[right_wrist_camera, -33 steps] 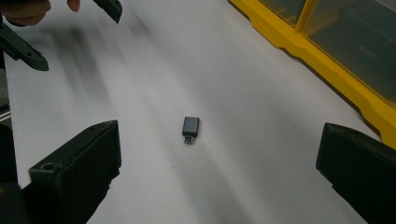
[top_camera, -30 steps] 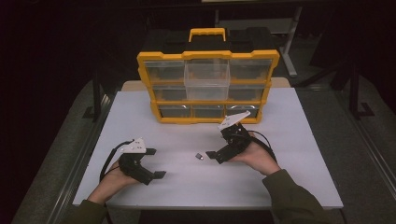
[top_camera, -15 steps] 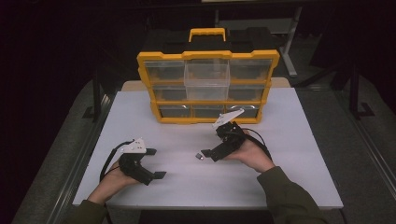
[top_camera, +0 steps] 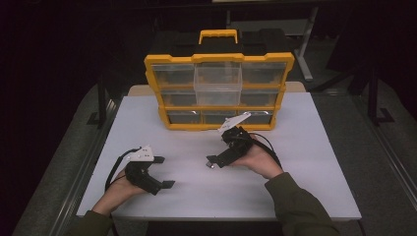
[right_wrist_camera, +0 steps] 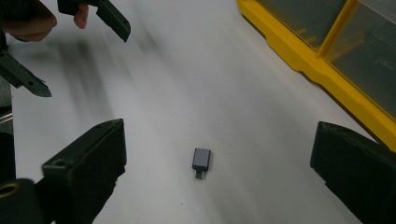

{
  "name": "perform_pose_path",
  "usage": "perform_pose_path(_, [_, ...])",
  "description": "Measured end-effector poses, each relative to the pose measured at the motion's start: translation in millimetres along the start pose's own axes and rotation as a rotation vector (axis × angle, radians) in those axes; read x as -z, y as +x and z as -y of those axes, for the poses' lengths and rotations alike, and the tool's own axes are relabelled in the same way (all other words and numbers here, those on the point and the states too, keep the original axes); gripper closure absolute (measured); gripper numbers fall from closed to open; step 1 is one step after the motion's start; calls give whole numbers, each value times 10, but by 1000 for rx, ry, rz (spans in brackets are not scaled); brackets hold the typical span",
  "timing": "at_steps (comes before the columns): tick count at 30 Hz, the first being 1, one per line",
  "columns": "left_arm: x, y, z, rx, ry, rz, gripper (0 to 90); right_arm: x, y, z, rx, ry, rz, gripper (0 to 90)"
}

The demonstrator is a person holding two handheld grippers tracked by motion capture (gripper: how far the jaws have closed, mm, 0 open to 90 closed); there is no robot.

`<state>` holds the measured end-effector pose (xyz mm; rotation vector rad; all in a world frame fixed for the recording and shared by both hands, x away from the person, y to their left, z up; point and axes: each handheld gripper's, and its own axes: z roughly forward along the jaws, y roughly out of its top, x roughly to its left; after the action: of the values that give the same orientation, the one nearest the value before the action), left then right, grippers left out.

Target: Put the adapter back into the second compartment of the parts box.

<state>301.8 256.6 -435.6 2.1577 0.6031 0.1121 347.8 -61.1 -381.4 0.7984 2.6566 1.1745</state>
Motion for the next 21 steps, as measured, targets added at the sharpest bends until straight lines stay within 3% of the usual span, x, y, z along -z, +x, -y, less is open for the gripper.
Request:
perform_pose_path(7, [1, 0, 1, 0, 0, 0, 0, -37, 12, -63, -5, 2, -6, 124])
perform_pose_path(21, [6, -6, 9, 0, -1, -1, 0, -133, 30, -91, 1, 31, -23, 176])
